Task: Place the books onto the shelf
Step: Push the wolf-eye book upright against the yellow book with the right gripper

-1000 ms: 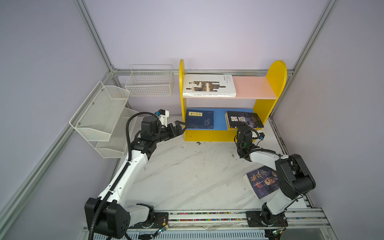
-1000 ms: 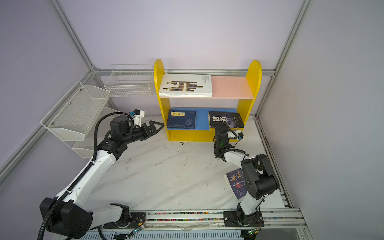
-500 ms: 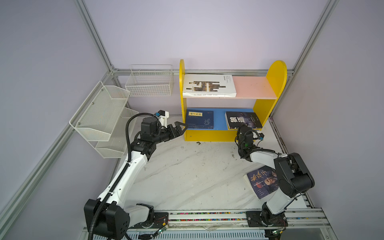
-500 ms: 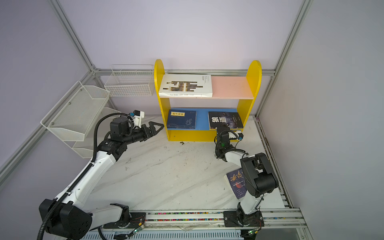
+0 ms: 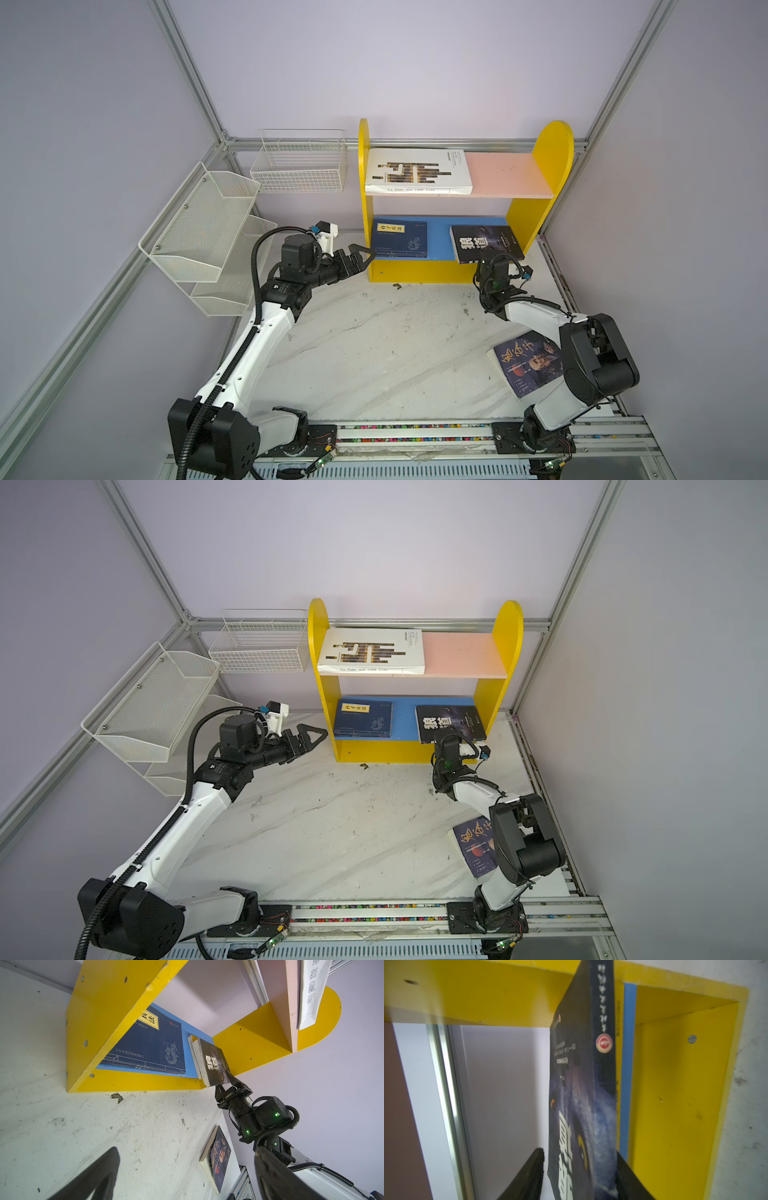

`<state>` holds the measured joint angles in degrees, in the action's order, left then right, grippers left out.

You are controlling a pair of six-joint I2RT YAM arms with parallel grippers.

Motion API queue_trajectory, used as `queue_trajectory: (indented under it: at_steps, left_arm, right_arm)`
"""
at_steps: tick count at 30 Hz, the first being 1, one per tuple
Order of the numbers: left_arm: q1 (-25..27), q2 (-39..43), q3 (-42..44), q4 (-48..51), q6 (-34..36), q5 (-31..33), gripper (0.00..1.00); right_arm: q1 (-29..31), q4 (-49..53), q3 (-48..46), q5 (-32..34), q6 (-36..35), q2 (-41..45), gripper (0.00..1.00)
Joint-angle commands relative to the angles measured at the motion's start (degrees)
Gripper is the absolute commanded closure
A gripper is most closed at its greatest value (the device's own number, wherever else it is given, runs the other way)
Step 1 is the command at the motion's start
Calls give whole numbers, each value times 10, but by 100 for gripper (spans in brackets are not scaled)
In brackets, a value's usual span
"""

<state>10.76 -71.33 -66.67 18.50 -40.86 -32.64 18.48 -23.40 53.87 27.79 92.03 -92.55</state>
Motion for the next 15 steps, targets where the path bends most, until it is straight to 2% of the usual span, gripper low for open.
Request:
queue_trajectory:
  at_steps: [1, 5, 10, 15]
  left_arm:
    - [-6, 11, 15, -12, 14, -15, 0]
    - [-7, 12, 19, -12, 21, -14, 0]
    - [-9, 9, 28, -22, 18, -18, 0]
    - [-11, 2, 30, -33, 16, -23, 0]
  right_arm:
    - [-1, 111, 39, -66, -2, 12, 48]
    - [-1, 164, 49, -93, -37, 25, 48]
    - [0, 171, 39, -86, -69, 56, 48]
    - [-3, 213, 71, -90, -100, 52, 49]
